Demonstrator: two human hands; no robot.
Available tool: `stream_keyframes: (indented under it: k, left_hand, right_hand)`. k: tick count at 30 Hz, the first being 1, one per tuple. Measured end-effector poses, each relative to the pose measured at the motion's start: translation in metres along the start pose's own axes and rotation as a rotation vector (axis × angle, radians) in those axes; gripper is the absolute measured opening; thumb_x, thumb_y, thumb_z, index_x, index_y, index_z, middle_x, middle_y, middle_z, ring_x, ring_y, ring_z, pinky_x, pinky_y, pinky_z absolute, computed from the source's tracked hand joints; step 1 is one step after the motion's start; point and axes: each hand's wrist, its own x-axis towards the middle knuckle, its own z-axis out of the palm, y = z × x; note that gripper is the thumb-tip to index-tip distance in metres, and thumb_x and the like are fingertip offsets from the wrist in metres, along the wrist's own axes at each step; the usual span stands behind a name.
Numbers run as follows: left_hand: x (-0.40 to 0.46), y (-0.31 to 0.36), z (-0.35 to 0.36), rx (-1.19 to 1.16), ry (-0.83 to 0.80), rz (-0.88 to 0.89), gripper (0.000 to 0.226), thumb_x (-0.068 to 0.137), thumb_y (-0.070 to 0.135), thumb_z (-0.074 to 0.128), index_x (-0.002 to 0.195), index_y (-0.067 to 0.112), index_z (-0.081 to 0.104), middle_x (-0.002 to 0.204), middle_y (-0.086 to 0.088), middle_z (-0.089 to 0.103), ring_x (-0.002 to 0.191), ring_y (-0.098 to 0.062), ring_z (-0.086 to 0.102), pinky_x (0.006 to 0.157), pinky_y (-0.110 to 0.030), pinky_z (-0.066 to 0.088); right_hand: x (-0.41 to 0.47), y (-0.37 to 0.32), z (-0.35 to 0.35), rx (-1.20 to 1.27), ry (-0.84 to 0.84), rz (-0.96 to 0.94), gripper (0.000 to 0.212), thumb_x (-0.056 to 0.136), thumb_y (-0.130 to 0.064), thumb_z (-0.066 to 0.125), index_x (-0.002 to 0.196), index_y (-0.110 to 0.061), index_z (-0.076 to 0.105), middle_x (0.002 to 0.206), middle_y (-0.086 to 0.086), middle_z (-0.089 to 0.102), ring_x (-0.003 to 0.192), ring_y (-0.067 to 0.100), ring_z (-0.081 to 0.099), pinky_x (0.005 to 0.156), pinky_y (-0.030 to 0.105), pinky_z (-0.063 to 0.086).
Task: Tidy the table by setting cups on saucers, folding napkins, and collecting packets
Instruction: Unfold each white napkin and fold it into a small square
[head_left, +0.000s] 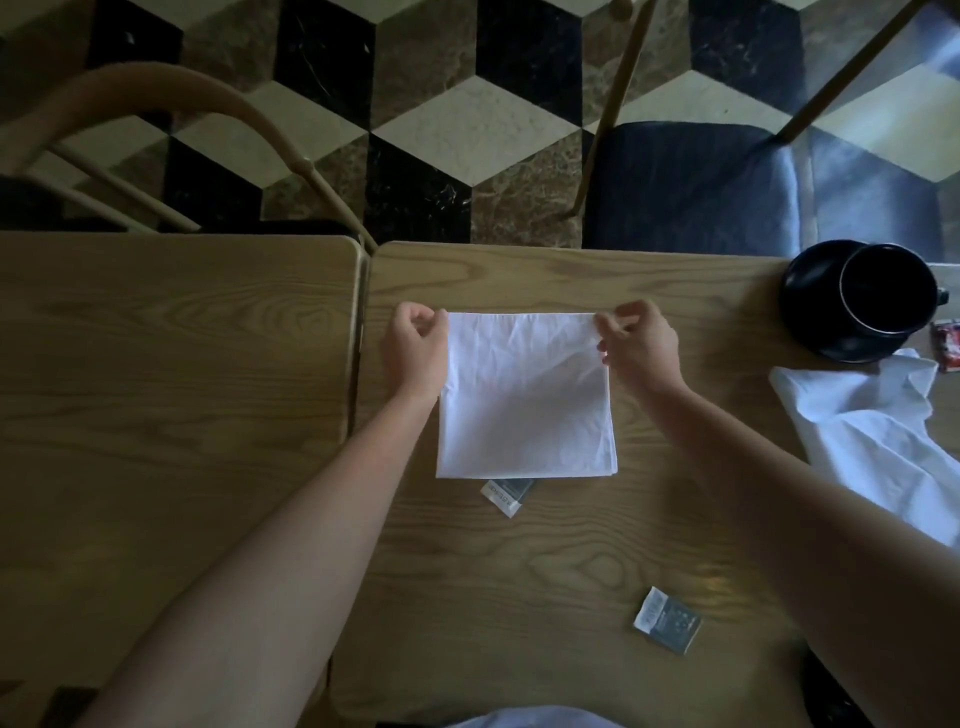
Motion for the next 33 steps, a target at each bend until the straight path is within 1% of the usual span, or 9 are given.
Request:
stream_keyframes:
  k: [3, 6, 9, 11, 15, 21, 25, 28, 33]
  left_hand:
    - [-0.043, -0.017, -0.005, 0.053, -0.164, 0.089, 0.016, 0.089, 0.034, 0.057, 0.075, 0.028, 0.056, 0.067, 0.001, 0.065, 0.06, -0.016, 0.063, 0.054, -0.032, 0.047]
    - [-0.092, -0.05, -0.004, -0.074, -0.351, -0.016, 0.016, 0.093, 0.025, 0.061, 0.077, 0.025, 0.062, 0.066, 0.0, 0.069, 0.062, -0.014, 0.067, 0.064, -0.036, 0.055]
    - [-0.123, -0.078, -0.003, -0.162, -0.37, -0.136, 0.01, 0.095, 0.013, 0.063, 0.087, 0.011, 0.068, 0.081, -0.01, 0.073, 0.078, -0.025, 0.071, 0.076, -0.04, 0.058]
    - [-0.128, -0.088, -0.003, -0.174, -0.355, -0.236, 0.008, 0.095, 0.012, 0.061, 0.095, 0.008, 0.068, 0.089, -0.013, 0.074, 0.083, -0.028, 0.072, 0.077, -0.039, 0.059]
    - [-0.115, -0.091, -0.011, -0.367, -0.269, -0.52, 0.007, 0.095, 0.007, 0.058, 0.094, 0.003, 0.064, 0.077, -0.016, 0.072, 0.064, -0.024, 0.071, 0.057, -0.029, 0.06]
    - [-0.101, -0.099, -0.027, -0.214, -0.214, -0.465, 0.005, 0.089, 0.01, 0.063, 0.086, 0.007, 0.066, 0.071, -0.011, 0.073, 0.063, -0.021, 0.071, 0.059, -0.033, 0.059]
    - [-0.102, -0.106, -0.04, 0.043, -0.05, -0.296, 0.007, 0.084, 0.018, 0.066, 0.078, 0.022, 0.069, 0.071, -0.001, 0.072, 0.065, -0.02, 0.068, 0.057, -0.034, 0.051]
    - [-0.101, -0.1, -0.042, 0.087, -0.093, -0.308, 0.008, 0.082, 0.028, 0.071, 0.079, 0.021, 0.069, 0.072, 0.001, 0.071, 0.063, -0.017, 0.064, 0.056, -0.029, 0.047]
    - [-0.091, -0.083, -0.039, -0.038, -0.239, -0.451, 0.016, 0.081, 0.013, 0.074, 0.072, 0.011, 0.061, 0.071, -0.003, 0.06, 0.062, -0.017, 0.053, 0.058, -0.028, 0.039]
  right_hand:
    - [-0.048, 0.001, 0.015, 0.021, -0.1, -0.105, 0.01, 0.094, -0.031, 0.059, 0.103, -0.026, 0.059, 0.078, -0.003, 0.07, 0.067, 0.019, 0.07, 0.055, 0.035, 0.057]
    - [-0.097, 0.019, 0.044, 0.029, -0.348, -0.101, 0.006, 0.094, -0.021, 0.06, 0.095, -0.026, 0.063, 0.079, -0.001, 0.071, 0.071, 0.019, 0.07, 0.062, 0.037, 0.059]
    - [-0.125, 0.043, 0.064, -0.003, -0.453, -0.085, 0.007, 0.091, -0.023, 0.062, 0.096, -0.028, 0.064, 0.083, -0.013, 0.069, 0.077, -0.008, 0.065, 0.063, 0.01, 0.048]
    - [-0.132, 0.056, 0.069, -0.013, -0.449, -0.057, 0.009, 0.089, -0.022, 0.064, 0.098, -0.024, 0.065, 0.084, -0.014, 0.068, 0.076, -0.012, 0.062, 0.064, 0.005, 0.042]
    - [-0.128, 0.076, 0.048, -0.028, -0.335, -0.002, 0.01, 0.088, -0.016, 0.065, 0.096, -0.019, 0.07, 0.084, -0.008, 0.074, 0.081, 0.007, 0.069, 0.071, 0.018, 0.049]
    - [-0.119, 0.103, -0.005, 0.07, -0.169, 0.151, 0.014, 0.088, -0.01, 0.061, 0.088, -0.021, 0.071, 0.077, 0.0, 0.076, 0.073, 0.017, 0.074, 0.07, 0.039, 0.062]
    - [-0.116, 0.107, -0.012, -0.029, -0.073, 0.182, 0.004, 0.085, -0.025, 0.064, 0.089, -0.027, 0.064, 0.085, -0.005, 0.073, 0.076, 0.014, 0.071, 0.068, 0.035, 0.059]
    - [-0.115, 0.099, -0.008, -0.039, -0.087, 0.219, 0.011, 0.086, -0.035, 0.068, 0.088, -0.026, 0.062, 0.084, -0.008, 0.071, 0.075, 0.012, 0.07, 0.066, 0.034, 0.057]
    - [-0.106, 0.076, -0.008, -0.014, -0.209, 0.318, 0.033, 0.088, -0.035, 0.069, 0.068, -0.009, 0.063, 0.047, -0.001, 0.051, 0.038, 0.012, 0.046, 0.042, 0.021, 0.036]
